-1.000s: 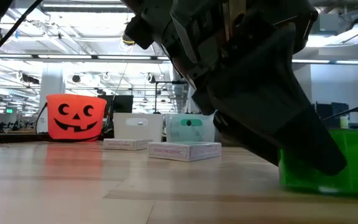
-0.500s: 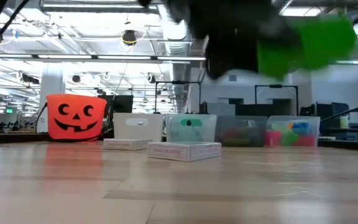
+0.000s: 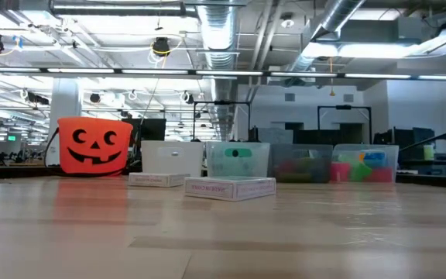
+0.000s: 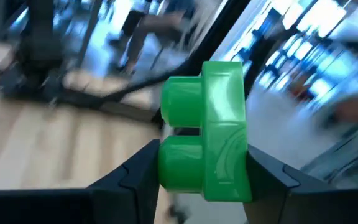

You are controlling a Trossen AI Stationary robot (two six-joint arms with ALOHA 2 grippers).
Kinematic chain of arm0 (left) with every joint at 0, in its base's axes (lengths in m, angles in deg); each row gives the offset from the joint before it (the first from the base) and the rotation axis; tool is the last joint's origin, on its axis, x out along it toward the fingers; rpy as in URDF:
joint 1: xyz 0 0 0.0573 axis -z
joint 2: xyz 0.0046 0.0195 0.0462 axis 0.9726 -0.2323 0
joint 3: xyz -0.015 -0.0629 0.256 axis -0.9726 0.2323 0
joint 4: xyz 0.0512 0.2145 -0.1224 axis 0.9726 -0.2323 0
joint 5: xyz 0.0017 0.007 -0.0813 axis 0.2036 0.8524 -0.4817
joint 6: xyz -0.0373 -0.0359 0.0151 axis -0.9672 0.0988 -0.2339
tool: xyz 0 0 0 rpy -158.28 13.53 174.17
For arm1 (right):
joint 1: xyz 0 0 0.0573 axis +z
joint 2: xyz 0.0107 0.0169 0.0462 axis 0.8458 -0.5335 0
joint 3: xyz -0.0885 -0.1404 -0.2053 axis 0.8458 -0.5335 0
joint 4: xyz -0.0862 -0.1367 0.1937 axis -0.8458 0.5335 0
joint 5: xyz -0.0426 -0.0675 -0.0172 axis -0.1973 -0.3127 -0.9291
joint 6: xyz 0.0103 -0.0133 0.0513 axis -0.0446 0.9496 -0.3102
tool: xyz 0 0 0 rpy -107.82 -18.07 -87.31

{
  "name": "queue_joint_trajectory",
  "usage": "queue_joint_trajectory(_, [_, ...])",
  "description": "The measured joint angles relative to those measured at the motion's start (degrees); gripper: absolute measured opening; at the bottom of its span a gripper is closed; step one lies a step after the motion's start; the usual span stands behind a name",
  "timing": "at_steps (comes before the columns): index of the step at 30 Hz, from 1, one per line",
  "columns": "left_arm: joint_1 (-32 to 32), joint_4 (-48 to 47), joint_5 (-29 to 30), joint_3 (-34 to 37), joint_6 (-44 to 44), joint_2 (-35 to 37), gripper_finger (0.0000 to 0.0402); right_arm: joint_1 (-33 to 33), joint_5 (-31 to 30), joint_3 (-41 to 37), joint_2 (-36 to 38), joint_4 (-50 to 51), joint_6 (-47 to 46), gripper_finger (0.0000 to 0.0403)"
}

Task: Pick & Place Toys
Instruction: Put the large green game piece into the right transparent bin

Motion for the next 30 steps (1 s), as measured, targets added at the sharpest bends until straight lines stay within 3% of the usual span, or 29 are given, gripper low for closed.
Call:
queue_joint_trajectory(5, [-0.11,9.79,0.84,2.31,-8.06,2.95,0.0163,0.36,0.08,0.26,-0.52,-5.31,10.07,0.0126])
queue_joint_trajectory(9, [-0.13,15.87,0.87,2.29,-12.15,2.91,0.0163,-0.63,0.06,0.31,-1.93,-6.97,12.41,0.0143])
queue_joint_trajectory(21, [-0.74,16.97,0.87,2.27,-15.77,2.54,0.0163,-2.19,1.15,0.21,-4.24,-8.66,15.6,0.0282])
queue_joint_trajectory(30, [-1.04,20.05,0.84,2.19,-18.01,1.2,0.0163,-2.78,3.3,0.23,-4.58,-9.16,15.71,0.0302])
